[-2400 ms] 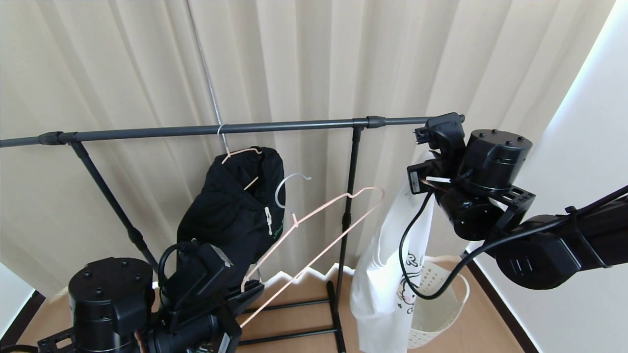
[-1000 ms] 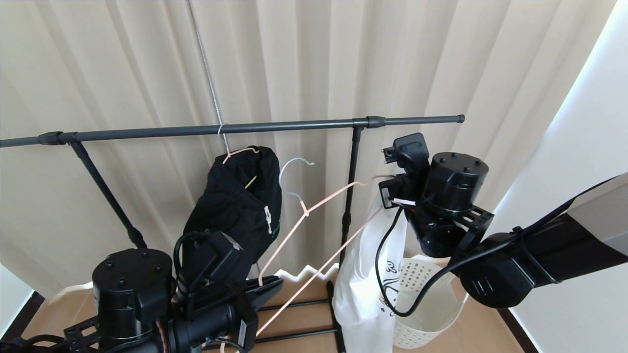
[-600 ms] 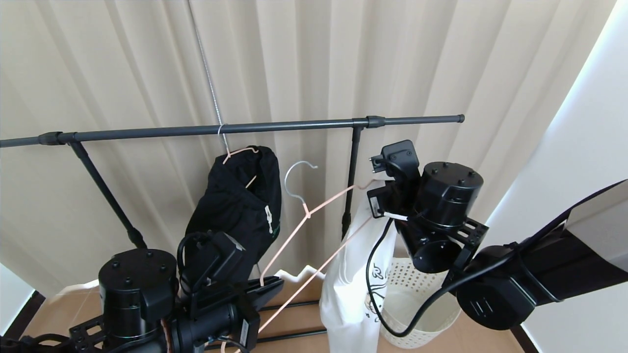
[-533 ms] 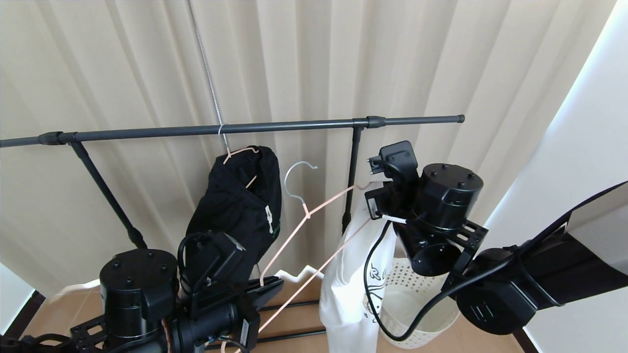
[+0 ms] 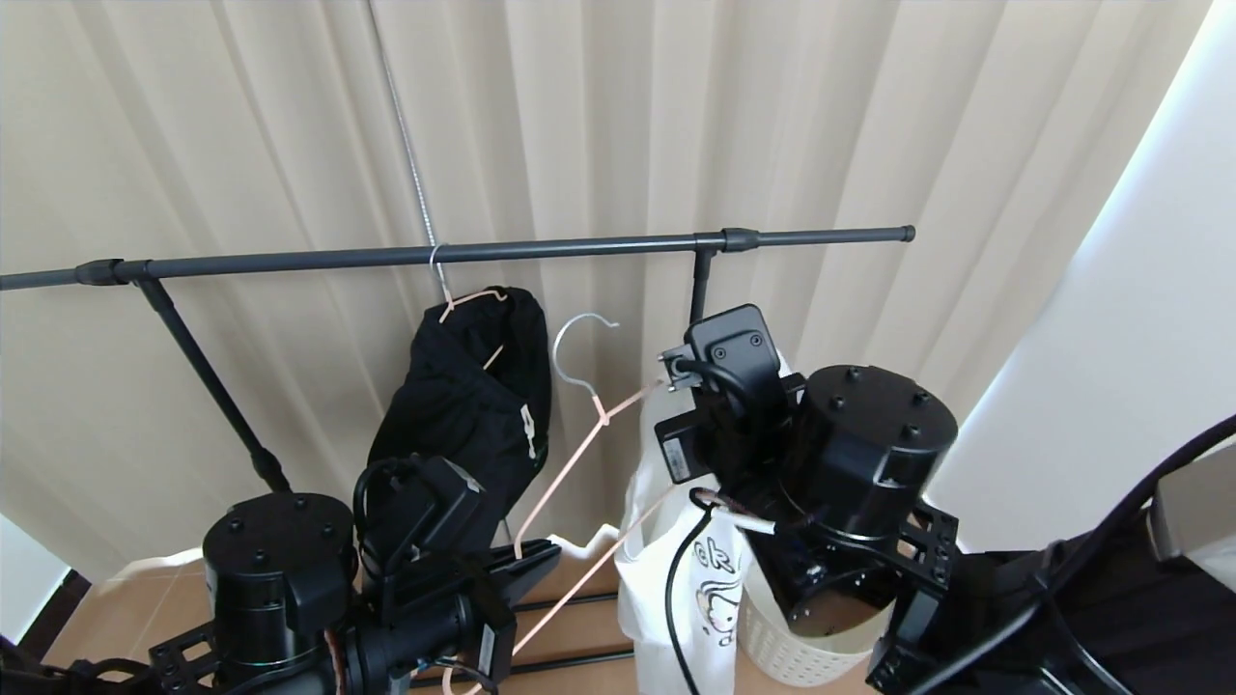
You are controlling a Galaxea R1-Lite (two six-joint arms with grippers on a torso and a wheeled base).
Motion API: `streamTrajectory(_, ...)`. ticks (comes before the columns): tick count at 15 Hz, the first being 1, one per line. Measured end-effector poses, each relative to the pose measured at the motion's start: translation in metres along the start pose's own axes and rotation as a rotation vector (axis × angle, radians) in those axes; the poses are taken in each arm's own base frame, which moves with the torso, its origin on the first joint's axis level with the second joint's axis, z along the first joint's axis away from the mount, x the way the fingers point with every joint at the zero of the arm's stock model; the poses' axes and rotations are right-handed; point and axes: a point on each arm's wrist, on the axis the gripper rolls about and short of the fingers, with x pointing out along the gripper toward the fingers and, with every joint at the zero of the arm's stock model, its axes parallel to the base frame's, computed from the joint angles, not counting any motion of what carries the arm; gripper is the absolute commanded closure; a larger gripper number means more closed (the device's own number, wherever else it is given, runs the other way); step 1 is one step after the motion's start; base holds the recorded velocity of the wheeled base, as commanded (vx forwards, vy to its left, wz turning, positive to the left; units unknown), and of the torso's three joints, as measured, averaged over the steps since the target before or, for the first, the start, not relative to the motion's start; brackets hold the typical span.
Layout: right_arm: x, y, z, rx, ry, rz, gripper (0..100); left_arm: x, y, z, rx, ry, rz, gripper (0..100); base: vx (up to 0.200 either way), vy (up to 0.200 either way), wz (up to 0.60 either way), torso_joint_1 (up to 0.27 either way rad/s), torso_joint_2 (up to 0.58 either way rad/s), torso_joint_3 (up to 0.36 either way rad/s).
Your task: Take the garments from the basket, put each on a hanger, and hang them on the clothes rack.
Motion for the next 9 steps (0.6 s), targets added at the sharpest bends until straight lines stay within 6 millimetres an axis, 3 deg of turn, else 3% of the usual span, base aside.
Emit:
streamTrajectory(5,-0.032,0.025,0.016,0.057,-0.074,0.104,100,0.000,0.000,-0.001,0.004,-0.006,0.002,100,0.000,0.000,0.00,0.000,0.00,0.000)
streamTrajectory(9,-0.035,0.027,0.017,0.058,-0.077,0.113,100,-0.004,-0.001,0.000,0.019,-0.070,0.004,100,0.000,0.000,0.00,0.000,0.00,0.000)
